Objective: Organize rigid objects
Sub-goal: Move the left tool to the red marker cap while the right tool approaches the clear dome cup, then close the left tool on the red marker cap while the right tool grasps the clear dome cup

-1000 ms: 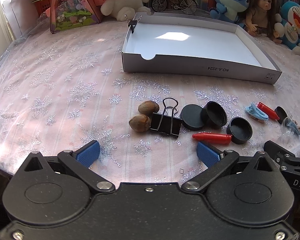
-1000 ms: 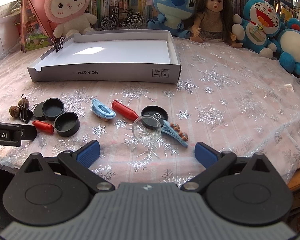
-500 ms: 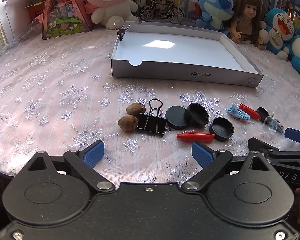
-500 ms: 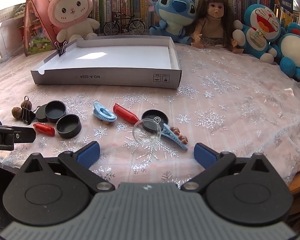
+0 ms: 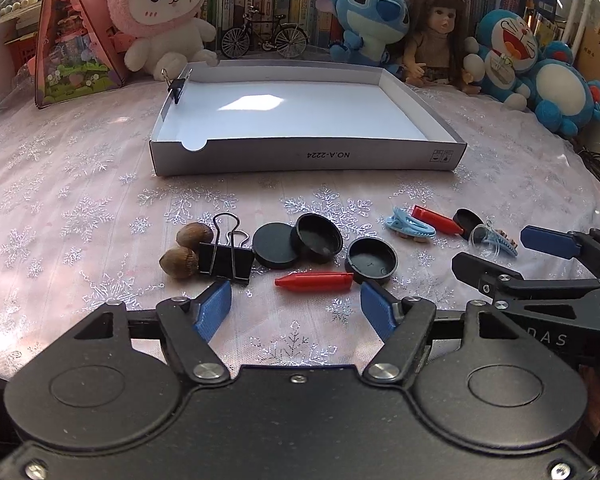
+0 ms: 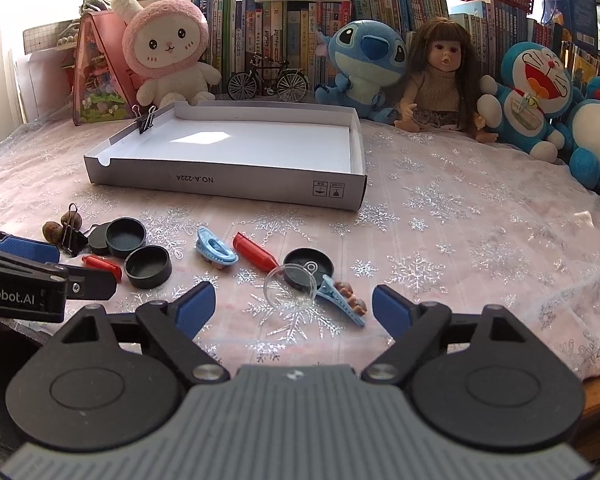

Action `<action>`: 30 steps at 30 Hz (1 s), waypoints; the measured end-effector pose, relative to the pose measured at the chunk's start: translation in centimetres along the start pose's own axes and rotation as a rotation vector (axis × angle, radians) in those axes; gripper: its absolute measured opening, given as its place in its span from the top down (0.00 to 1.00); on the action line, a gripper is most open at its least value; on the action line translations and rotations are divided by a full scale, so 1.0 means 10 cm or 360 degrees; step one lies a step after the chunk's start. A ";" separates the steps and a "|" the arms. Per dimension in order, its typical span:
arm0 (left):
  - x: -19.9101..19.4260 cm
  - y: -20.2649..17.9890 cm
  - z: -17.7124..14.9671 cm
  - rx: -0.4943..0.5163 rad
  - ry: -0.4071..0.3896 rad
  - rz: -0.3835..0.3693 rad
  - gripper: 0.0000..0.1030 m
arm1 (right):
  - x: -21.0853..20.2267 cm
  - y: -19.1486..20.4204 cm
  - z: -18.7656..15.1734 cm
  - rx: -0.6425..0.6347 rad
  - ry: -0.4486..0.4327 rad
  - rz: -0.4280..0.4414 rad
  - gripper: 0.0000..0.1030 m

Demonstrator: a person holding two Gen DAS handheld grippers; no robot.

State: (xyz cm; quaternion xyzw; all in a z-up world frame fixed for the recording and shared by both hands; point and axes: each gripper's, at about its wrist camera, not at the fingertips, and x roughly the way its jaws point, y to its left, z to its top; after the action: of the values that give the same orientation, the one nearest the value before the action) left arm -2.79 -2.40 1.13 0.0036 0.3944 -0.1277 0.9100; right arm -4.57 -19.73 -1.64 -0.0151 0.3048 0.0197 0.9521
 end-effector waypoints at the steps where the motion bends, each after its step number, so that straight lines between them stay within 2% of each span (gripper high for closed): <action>1: 0.00 0.00 0.01 -0.0003 -0.0002 -0.0007 0.35 | 0.00 -0.01 0.01 0.0002 -0.0006 0.0007 0.14; 5: 0.04 -0.03 0.02 0.0012 -0.0002 0.0004 0.43 | 0.01 -0.01 0.03 -0.0012 0.0000 0.0009 0.23; 16: 0.06 -0.11 0.00 0.0077 -0.0025 0.0027 0.48 | 0.01 0.03 0.02 -0.0017 -0.0002 0.0012 0.44; 22: 0.06 -0.12 -0.01 0.0093 -0.0035 0.0038 0.51 | -0.03 0.06 0.02 -0.0040 -0.0025 0.0020 0.45; 25: 0.07 -0.12 -0.01 0.0085 -0.0029 0.0027 0.59 | -0.03 0.07 0.03 -0.0052 -0.0026 0.0027 0.47; 30: 0.07 -0.11 0.01 0.0075 -0.0025 0.0023 0.59 | 0.01 0.10 0.03 -0.0075 -0.0034 0.0008 0.51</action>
State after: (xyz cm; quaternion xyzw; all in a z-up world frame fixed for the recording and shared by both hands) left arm -2.49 -3.63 0.81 0.0269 0.3840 -0.1305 0.9137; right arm -4.30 -18.75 -1.45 -0.0366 0.2942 0.0295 0.9546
